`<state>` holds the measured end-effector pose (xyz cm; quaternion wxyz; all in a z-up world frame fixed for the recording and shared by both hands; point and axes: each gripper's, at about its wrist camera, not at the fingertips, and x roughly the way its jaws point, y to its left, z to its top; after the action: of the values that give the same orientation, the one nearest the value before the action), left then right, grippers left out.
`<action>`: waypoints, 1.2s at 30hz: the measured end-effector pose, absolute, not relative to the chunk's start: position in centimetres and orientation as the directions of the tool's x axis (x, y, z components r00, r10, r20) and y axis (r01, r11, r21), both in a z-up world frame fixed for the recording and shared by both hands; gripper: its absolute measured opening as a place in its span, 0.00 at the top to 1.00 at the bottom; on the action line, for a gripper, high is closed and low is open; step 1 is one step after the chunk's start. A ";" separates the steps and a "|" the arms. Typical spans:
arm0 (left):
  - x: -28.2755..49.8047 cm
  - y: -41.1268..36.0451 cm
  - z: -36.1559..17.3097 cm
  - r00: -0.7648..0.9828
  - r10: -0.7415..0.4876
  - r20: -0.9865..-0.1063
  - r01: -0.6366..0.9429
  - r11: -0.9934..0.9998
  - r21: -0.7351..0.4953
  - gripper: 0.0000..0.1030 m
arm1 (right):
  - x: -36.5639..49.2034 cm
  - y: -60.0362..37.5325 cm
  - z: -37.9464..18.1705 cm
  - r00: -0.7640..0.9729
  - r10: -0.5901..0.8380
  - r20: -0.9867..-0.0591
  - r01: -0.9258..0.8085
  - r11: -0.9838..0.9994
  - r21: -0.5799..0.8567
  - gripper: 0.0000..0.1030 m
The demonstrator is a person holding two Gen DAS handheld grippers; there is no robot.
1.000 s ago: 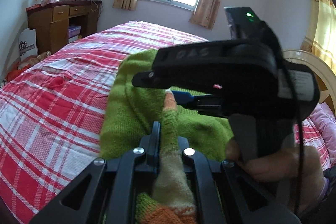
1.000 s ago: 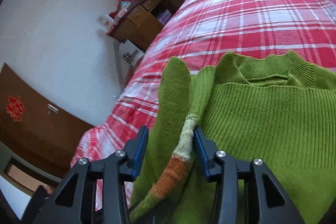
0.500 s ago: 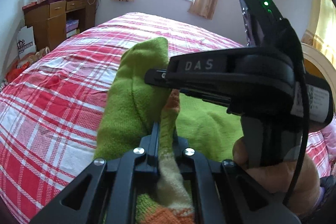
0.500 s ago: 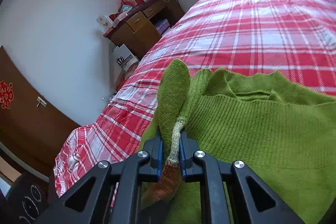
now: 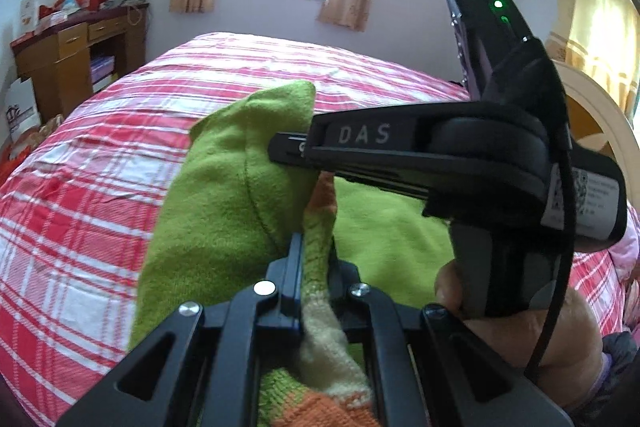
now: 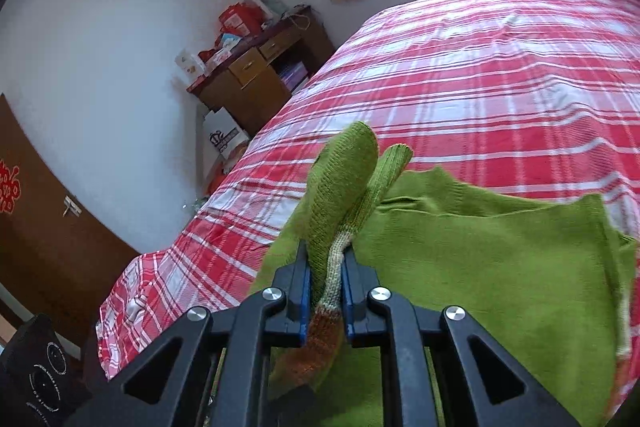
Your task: Fold small clothes
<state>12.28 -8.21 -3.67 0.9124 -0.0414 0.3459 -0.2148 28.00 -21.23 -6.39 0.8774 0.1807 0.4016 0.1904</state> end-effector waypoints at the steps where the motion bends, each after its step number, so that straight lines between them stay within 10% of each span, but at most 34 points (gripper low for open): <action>1: 12.3 -8.9 -3.6 0.662 -0.428 -0.615 0.373 0.900 -0.224 0.93 | 27.8 -21.9 -6.3 0.609 0.474 -0.636 -0.184 0.864 0.468 0.88; 36: 11.1 -19.3 -4.8 0.513 -0.538 -0.669 0.568 0.797 -0.206 0.91 | 24.7 -38.9 -11.7 0.605 0.396 -0.691 0.009 0.864 0.503 0.89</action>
<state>11.05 -19.28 -4.76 0.8696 0.0196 0.3773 -0.3179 24.72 -38.91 -11.65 0.8644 0.2353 0.4301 0.1117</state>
